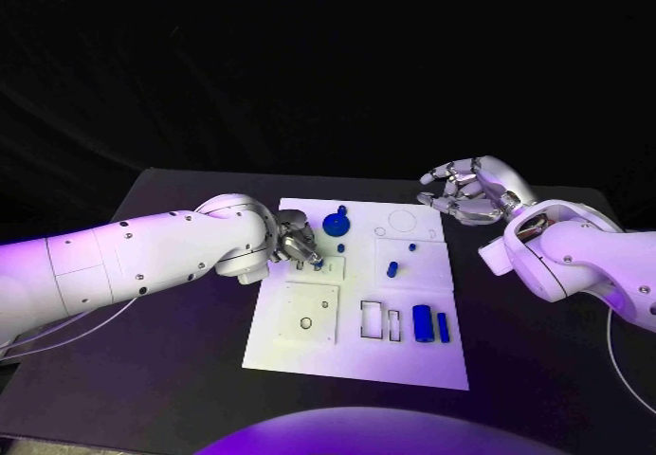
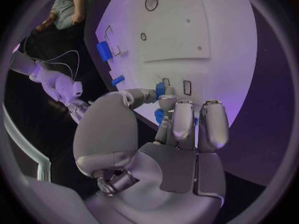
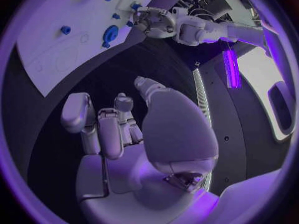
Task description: Assemble the parts on the task board
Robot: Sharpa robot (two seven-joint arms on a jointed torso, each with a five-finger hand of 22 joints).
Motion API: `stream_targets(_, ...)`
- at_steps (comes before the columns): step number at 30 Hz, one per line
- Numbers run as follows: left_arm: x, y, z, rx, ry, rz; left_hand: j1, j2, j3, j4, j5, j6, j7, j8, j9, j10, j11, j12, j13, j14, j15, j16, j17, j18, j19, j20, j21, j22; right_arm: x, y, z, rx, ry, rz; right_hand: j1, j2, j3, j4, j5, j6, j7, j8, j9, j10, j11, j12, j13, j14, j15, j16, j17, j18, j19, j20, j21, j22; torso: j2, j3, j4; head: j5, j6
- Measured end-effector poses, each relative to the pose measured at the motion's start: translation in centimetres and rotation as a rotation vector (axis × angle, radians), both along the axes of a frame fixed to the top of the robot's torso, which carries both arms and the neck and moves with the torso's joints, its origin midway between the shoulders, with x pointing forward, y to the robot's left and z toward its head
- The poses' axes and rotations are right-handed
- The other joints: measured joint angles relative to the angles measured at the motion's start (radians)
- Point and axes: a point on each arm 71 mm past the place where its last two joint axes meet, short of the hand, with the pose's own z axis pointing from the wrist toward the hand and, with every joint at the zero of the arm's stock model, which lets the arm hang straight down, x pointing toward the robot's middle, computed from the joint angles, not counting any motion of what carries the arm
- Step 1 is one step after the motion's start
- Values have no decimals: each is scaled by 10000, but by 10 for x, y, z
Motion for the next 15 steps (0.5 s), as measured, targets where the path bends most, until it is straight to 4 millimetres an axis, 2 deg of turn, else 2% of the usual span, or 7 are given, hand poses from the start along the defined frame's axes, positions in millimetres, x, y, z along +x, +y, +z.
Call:
stream_targets(7,0,0,0,114,-77,-47,-104,-25,49,-108,-1,4,-4,7,0,54,-52,80,89,18,-18,0,9,0,49,-20,0,34,0,0,0,-4,3,-10,0,0,0,0,9,0,0,0,9,0,0,0,0,0,0,0,-9,0,0,0,0,0,7,-4,2,-31,-14)
stream_targets(9,0,1,0,146,-81,-69,-116,-38,49,-108,-1,4,-4,187,0,77,-29,80,111,18,-18,0,8,1,49,-20,0,35,0,-1,0,-4,3,-11,0,0,0,0,56,0,0,0,8,0,0,0,0,0,0,0,-9,0,0,0,0,0,8,-4,2,-36,-25)
stream_targets(15,-1,2,-1,293,-11,-203,-116,-37,33,-125,-3,6,-5,197,0,230,-85,208,269,-3,-39,0,8,0,49,-20,-1,34,0,-1,0,-9,9,-19,0,0,0,-1,57,0,0,0,8,1,1,0,1,0,0,0,-9,0,0,0,0,0,16,-6,2,-48,-56)
